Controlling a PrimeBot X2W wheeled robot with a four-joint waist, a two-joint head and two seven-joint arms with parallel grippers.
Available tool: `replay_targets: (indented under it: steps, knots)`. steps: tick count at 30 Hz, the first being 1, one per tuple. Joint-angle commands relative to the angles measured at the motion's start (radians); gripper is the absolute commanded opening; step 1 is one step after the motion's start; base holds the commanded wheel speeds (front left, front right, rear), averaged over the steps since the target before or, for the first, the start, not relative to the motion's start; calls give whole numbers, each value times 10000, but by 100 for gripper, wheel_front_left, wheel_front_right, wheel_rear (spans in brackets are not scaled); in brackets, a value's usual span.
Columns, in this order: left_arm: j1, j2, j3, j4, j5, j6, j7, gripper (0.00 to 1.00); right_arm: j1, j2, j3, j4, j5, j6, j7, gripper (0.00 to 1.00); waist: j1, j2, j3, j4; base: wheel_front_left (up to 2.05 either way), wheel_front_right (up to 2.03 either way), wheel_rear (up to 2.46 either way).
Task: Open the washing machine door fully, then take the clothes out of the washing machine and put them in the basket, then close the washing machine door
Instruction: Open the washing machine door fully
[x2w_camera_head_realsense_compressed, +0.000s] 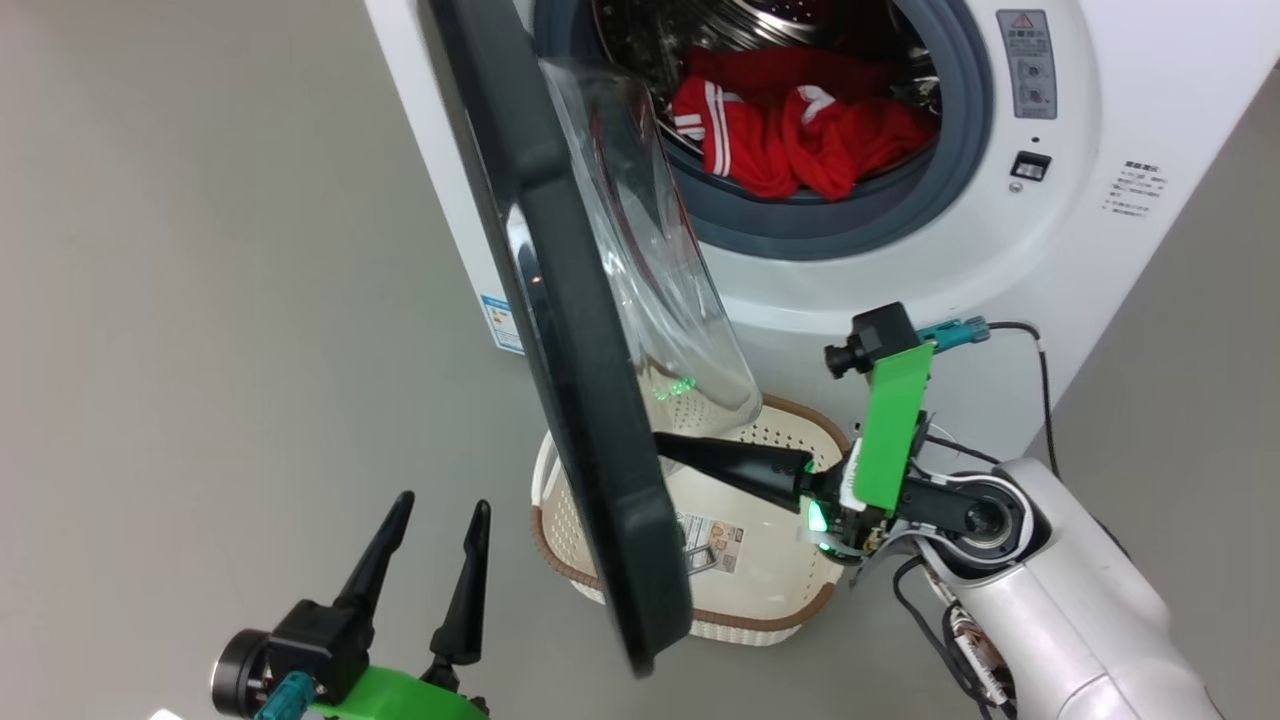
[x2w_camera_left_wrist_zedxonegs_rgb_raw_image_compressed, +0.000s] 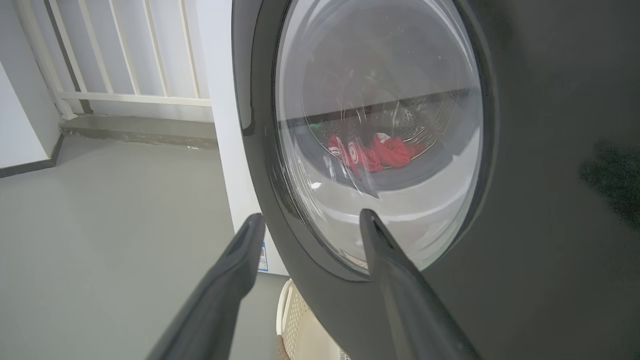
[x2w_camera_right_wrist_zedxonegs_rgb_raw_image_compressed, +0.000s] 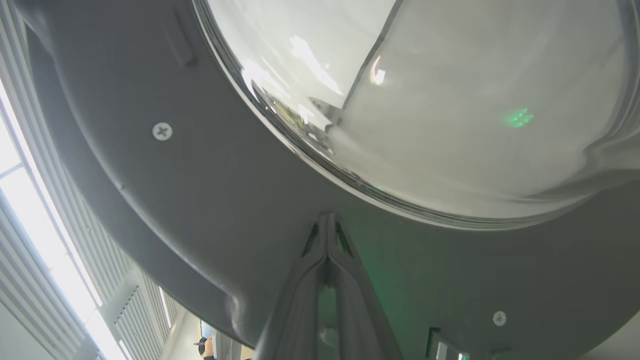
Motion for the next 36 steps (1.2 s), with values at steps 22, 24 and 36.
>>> replay_targets:
  steps: [22,24,36]
  knots:
    - [-65,154,610,-88,70,170,-95,100,197,898,641,-489,-27,90,309,0,0,0,-241,513,0,0,0]
    - [-78,154,633,-78,66,177,-95,100,187,910,651,-484,-23,90,310,0,0,0,-243,524,0,0,0]
    - [-44,154,797,-22,8,208,-95,100,438,639,264,-357,-614,90,-282,100,0,0,-309,337,0,0,0]
